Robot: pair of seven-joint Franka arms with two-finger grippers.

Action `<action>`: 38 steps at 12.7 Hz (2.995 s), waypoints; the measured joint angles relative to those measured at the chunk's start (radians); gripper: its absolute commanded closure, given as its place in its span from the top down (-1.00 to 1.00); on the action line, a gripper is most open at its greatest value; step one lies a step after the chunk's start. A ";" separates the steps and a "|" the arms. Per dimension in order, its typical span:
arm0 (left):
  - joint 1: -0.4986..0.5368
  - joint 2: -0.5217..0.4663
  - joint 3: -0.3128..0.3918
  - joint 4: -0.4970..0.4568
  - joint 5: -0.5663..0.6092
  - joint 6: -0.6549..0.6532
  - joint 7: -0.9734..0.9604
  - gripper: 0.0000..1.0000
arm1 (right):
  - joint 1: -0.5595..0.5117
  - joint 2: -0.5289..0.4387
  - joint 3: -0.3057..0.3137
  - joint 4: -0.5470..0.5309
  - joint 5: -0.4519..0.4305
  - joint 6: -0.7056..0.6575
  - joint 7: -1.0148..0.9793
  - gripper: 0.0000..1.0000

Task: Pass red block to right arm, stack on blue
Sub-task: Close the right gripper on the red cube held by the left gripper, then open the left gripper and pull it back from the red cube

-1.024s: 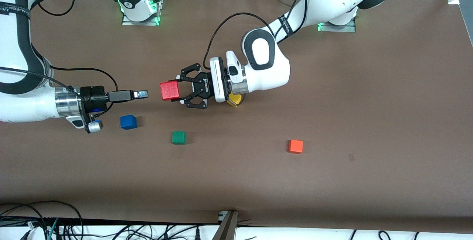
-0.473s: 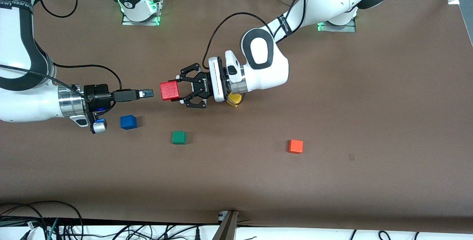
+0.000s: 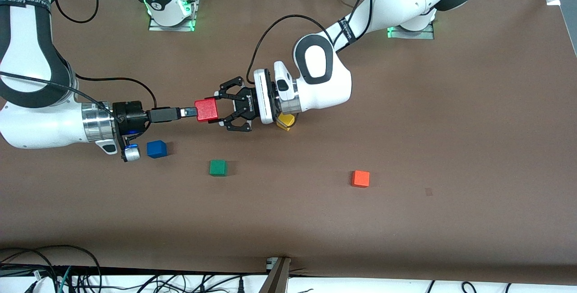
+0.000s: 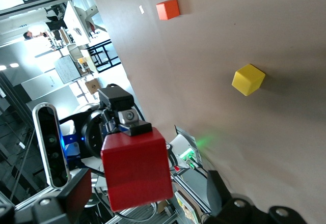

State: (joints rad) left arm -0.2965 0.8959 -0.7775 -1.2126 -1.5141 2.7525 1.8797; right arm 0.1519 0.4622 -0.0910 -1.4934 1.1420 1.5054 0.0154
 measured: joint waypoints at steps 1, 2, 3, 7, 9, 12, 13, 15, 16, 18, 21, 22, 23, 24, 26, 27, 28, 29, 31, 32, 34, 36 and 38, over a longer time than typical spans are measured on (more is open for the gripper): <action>0.000 0.000 0.000 0.000 0.000 0.000 0.000 -1.00 | 0.004 0.000 0.000 0.000 0.008 0.001 0.000 1.00; 0.000 0.000 0.000 0.000 0.000 0.000 0.000 -1.00 | 0.008 0.000 0.000 0.000 0.012 0.001 0.000 1.00; 0.000 0.000 0.000 0.000 0.000 0.000 0.000 -1.00 | 0.012 0.000 0.000 0.000 0.012 0.002 0.000 1.00; -0.001 0.000 0.000 0.000 0.000 0.001 -0.001 -1.00 | 0.022 0.000 0.000 0.000 0.013 0.002 0.000 0.66; -0.001 0.000 0.000 0.000 0.000 0.001 -0.001 -1.00 | 0.022 0.000 0.000 0.000 0.013 0.002 -0.001 -0.54; 0.000 0.000 0.001 0.000 -0.002 0.001 -0.013 -1.00 | 0.021 0.000 -0.001 0.001 0.015 0.002 -0.017 -0.98; -0.001 0.000 0.001 0.000 -0.002 0.001 -0.014 -1.00 | 0.021 0.000 -0.001 0.000 0.015 0.002 -0.017 -0.98; -0.001 0.000 0.001 0.000 -0.002 0.001 -0.014 -1.00 | 0.021 0.000 -0.001 0.000 0.015 0.002 -0.017 -0.98; -0.001 0.000 0.001 0.000 -0.002 0.001 -0.014 -1.00 | 0.021 0.000 -0.001 0.000 0.015 0.002 -0.017 -0.98; -0.001 0.000 0.001 0.000 -0.004 0.001 -0.014 0.98 | 0.021 0.000 -0.001 0.000 0.015 0.002 -0.017 -0.98; -0.001 0.000 0.001 0.000 -0.028 0.002 -0.014 1.00 | 0.023 0.001 -0.001 0.000 0.015 0.003 -0.016 -0.98; -0.001 0.000 0.001 0.000 -0.030 0.003 -0.015 1.00 | 0.023 0.001 -0.001 0.000 0.015 0.003 -0.016 -0.98; -0.001 0.000 0.001 0.000 -0.030 0.003 -0.015 1.00 | 0.023 0.001 -0.001 0.000 0.015 0.003 -0.016 -0.98; -0.001 0.000 0.001 0.000 -0.030 0.004 -0.016 1.00 | 0.023 0.001 -0.001 0.000 0.015 0.004 -0.016 -0.98; 0.000 0.000 0.001 0.000 -0.030 0.006 -0.017 1.00 | 0.023 0.002 -0.001 0.000 0.015 0.004 -0.016 -0.99; 0.002 0.000 0.002 0.001 -0.030 0.006 -0.017 1.00 | 0.023 0.002 -0.001 0.000 0.014 0.006 -0.016 -1.00; 0.005 0.000 0.002 0.002 -0.030 0.006 -0.017 1.00 | 0.023 0.002 -0.002 0.000 0.013 0.007 -0.016 -1.00; 0.008 0.000 0.004 0.003 -0.030 0.006 -0.017 1.00 | 0.022 0.002 -0.004 0.000 0.012 0.008 -0.016 -1.00; 0.017 0.000 0.010 0.002 -0.030 0.012 -0.024 1.00 | 0.020 0.002 -0.010 0.000 0.010 0.009 -0.016 -1.00; 0.027 0.000 0.010 0.000 -0.030 0.012 -0.026 1.00 | 0.020 0.002 -0.013 0.000 0.006 0.014 -0.016 -1.00; 0.048 0.000 0.012 -0.021 -0.030 0.012 -0.027 1.00 | 0.020 0.002 -0.014 0.001 -0.027 0.016 -0.017 -1.00; 0.082 -0.002 0.012 -0.068 -0.030 0.012 -0.027 1.00 | 0.020 0.001 -0.014 0.017 -0.101 0.015 -0.018 -1.00; 0.128 -0.035 0.008 -0.146 -0.030 0.010 -0.024 1.00 | 0.020 0.000 -0.014 0.037 -0.172 0.015 -0.018 -1.00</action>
State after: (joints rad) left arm -0.1680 0.8609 -0.7697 -1.3591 -1.5444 2.7626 1.8555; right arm 0.1720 0.4619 -0.1051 -1.4562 0.9700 1.5206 -0.0029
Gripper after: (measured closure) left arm 0.000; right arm 0.449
